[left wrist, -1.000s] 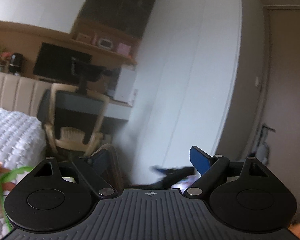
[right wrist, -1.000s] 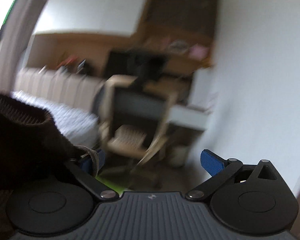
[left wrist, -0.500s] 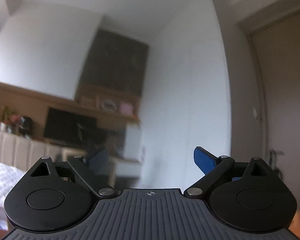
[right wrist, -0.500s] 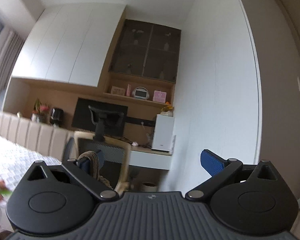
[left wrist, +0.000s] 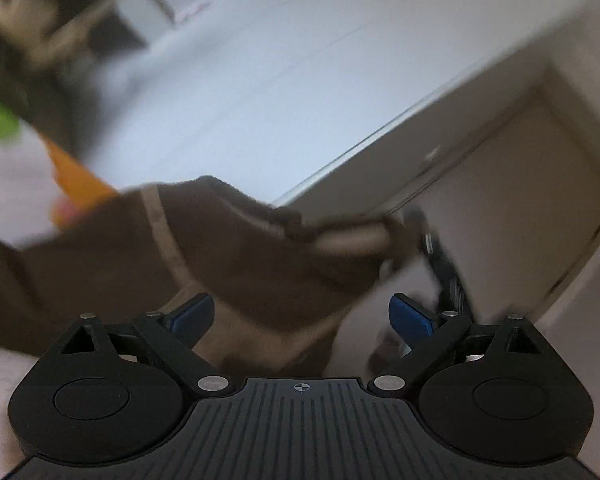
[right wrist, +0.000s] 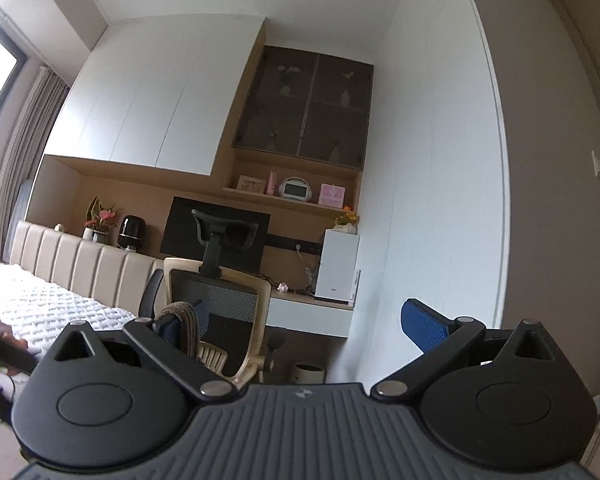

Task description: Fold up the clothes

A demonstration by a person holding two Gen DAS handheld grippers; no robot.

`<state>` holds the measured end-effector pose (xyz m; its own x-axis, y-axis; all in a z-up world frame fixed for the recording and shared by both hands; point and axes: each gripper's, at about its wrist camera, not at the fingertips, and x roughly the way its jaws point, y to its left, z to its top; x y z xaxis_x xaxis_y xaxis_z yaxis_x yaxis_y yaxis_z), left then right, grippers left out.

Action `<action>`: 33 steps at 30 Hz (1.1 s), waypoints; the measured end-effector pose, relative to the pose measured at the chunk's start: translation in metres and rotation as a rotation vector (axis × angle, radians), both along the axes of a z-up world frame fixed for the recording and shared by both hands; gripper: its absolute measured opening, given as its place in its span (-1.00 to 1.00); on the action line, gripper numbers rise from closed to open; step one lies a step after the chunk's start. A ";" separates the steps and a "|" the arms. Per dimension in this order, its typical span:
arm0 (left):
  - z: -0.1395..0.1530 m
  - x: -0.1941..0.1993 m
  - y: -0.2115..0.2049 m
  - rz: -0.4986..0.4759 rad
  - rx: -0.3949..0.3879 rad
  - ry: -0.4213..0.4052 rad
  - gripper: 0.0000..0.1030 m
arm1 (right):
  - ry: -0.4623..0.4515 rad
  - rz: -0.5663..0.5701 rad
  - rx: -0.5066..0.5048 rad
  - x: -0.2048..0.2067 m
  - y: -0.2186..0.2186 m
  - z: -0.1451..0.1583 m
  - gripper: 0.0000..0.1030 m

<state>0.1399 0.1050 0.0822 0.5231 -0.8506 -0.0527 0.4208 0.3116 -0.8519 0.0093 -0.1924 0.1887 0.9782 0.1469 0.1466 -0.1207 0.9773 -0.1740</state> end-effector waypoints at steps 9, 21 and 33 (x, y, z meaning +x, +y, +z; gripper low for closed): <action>-0.056 0.054 -0.018 0.076 -0.101 0.107 0.90 | 0.027 -0.011 0.054 0.002 -0.028 -0.008 0.98; 0.050 0.037 -0.022 0.044 -0.185 -0.236 0.91 | 0.136 -0.010 0.179 0.026 -0.040 -0.024 0.98; 0.183 -0.145 -0.006 0.343 0.156 -0.762 0.91 | -0.080 -0.002 0.259 -0.025 -0.034 0.019 0.98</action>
